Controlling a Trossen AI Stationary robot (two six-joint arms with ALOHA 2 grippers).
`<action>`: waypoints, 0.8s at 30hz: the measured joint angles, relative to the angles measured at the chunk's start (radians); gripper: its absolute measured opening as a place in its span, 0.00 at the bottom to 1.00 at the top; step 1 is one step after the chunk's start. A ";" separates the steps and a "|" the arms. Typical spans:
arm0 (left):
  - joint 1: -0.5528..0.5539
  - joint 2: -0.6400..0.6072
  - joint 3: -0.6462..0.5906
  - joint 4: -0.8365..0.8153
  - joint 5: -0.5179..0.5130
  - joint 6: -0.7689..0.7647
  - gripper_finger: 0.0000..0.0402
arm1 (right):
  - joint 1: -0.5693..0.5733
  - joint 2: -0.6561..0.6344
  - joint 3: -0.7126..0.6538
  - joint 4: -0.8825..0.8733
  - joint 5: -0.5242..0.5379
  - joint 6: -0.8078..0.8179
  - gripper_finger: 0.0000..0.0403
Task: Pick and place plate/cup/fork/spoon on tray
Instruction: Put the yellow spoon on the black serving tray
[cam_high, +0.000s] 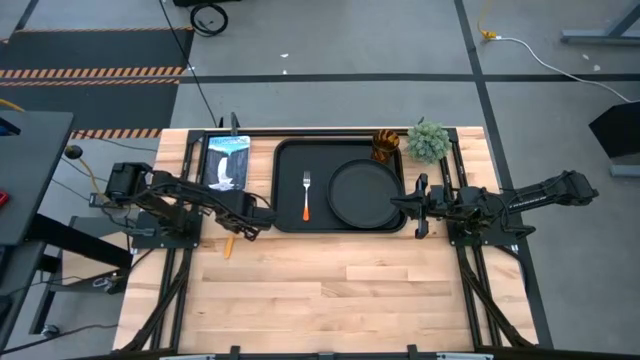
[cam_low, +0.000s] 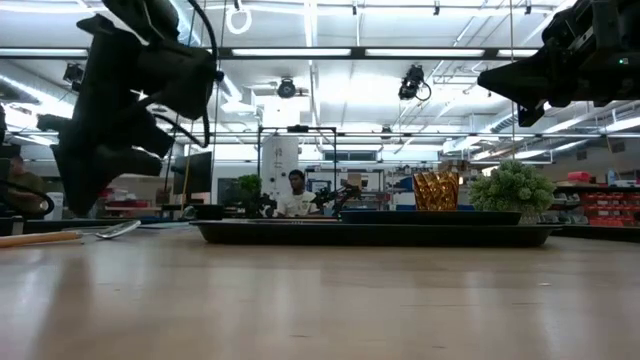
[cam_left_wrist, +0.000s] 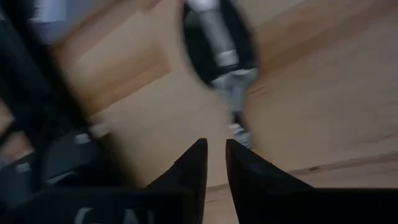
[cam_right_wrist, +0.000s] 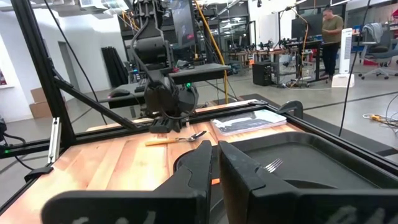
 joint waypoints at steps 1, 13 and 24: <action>-0.002 0.002 0.000 0.027 0.011 0.000 0.17 | 0.000 0.000 0.000 0.000 0.000 0.000 0.08; -0.011 0.001 0.000 0.054 0.058 -0.037 0.33 | 0.000 0.000 0.000 0.000 0.000 0.000 0.08; 0.004 -0.007 -0.139 0.183 0.123 0.003 0.44 | 0.000 0.000 0.000 0.000 0.000 0.000 0.08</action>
